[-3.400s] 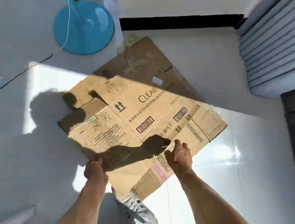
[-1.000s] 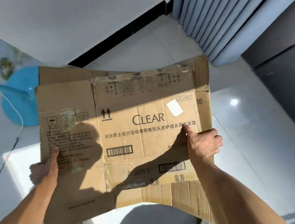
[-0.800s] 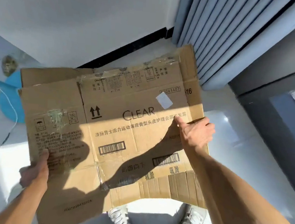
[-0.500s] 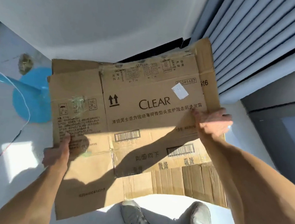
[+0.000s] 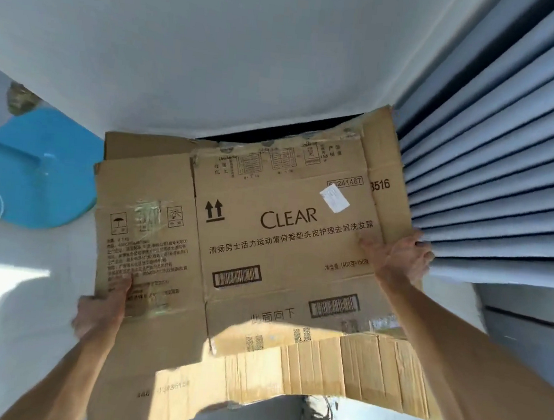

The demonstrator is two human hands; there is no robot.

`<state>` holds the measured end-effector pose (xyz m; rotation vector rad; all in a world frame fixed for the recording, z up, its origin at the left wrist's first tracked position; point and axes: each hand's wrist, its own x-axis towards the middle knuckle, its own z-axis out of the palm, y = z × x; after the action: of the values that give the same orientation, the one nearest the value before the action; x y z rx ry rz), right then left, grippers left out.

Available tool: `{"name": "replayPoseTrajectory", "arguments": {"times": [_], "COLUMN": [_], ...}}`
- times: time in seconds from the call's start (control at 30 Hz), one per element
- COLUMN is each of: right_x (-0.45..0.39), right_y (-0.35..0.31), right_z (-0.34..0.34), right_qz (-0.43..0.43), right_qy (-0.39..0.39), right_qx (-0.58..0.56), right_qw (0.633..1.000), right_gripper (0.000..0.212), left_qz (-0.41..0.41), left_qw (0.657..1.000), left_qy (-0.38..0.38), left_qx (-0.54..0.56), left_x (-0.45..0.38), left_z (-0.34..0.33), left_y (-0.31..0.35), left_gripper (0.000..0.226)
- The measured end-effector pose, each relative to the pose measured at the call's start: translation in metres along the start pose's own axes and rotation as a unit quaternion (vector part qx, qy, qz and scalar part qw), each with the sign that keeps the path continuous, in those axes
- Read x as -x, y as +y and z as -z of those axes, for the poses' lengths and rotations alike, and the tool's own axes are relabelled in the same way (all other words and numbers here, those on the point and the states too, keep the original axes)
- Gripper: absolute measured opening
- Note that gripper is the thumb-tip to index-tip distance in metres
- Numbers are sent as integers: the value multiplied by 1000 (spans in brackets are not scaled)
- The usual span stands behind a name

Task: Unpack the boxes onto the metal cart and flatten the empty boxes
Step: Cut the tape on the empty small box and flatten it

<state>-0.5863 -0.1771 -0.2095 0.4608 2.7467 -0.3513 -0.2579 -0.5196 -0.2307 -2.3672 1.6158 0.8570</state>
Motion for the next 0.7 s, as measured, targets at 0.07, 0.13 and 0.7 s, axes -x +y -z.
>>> {"name": "replayPoseTrajectory", "arguments": {"times": [0.07, 0.13, 0.7], "right_x": [-21, -40, -22], "right_y": [-4, -7, 22], "right_z": [-17, -30, -165], "right_qz": [13, -7, 108], "right_qy": [-11, -15, -272], "right_qx": [-1, -4, 227], "right_qw": [1000, 1000, 929], "right_gripper": [109, 104, 119], "left_qz": [18, 22, -266], "left_qw": [1000, 1000, 933], "left_qy": [-14, -16, -184], "left_qx": [4, 7, -161], "left_x": [-5, -10, -12], "left_z": [-26, -50, -177], "left_y": [-6, -10, 10], "left_gripper": [81, 77, 87]}}
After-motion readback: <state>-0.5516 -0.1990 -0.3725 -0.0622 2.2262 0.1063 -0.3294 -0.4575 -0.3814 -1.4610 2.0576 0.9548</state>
